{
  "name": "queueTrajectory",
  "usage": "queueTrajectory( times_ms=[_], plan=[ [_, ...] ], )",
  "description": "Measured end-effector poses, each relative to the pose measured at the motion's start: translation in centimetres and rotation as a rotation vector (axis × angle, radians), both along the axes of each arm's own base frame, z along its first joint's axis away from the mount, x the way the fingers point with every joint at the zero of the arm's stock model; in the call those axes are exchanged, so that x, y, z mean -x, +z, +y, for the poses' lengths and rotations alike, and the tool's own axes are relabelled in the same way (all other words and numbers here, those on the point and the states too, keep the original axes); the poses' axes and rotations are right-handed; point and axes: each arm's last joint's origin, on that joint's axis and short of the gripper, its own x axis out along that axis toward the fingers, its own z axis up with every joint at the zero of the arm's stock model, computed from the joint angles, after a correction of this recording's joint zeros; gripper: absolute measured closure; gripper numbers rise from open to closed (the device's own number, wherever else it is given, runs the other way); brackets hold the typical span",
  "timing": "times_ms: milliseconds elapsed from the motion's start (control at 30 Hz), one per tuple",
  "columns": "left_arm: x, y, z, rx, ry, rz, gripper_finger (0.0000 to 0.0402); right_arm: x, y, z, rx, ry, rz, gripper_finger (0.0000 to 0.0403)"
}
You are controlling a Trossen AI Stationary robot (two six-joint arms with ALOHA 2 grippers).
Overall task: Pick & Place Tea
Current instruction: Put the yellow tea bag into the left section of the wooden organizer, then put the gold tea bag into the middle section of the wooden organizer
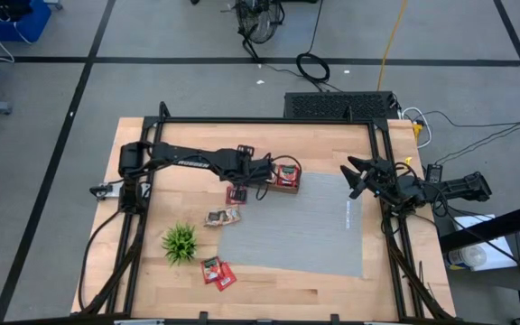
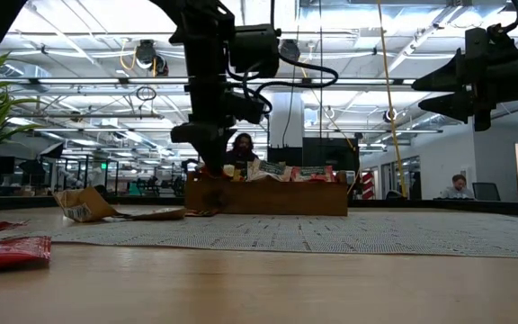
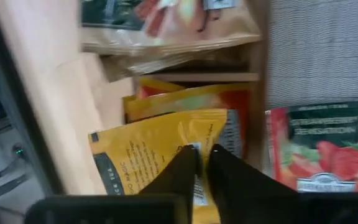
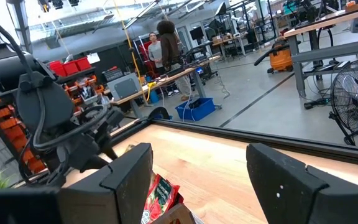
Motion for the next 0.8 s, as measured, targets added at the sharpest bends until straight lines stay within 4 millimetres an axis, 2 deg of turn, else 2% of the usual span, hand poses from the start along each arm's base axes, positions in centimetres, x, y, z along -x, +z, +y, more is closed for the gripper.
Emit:
queueTrajectory(
  times_ms=[167,467,667,800],
  plan=[
    [0.0,0.0,0.1,-0.03,-0.005,0.002,0.0297,0.0,0.0,0.0,0.0,0.0,0.0,0.0161],
    [0.0,0.5,-0.1,0.03,0.013,0.007,0.0244,0.0,0.0,0.0,0.0,0.0,0.0,0.0161],
    [-0.3,2.4,-0.2,0.065,0.043,0.003,0.022,0.0,0.0,0.0,0.0,0.0,0.0,0.0161],
    [-0.6,4.3,-0.3,0.068,0.053,-0.009,0.0218,0.0,0.0,0.0,0.0,0.0,0.0,0.0161]
  ],
)
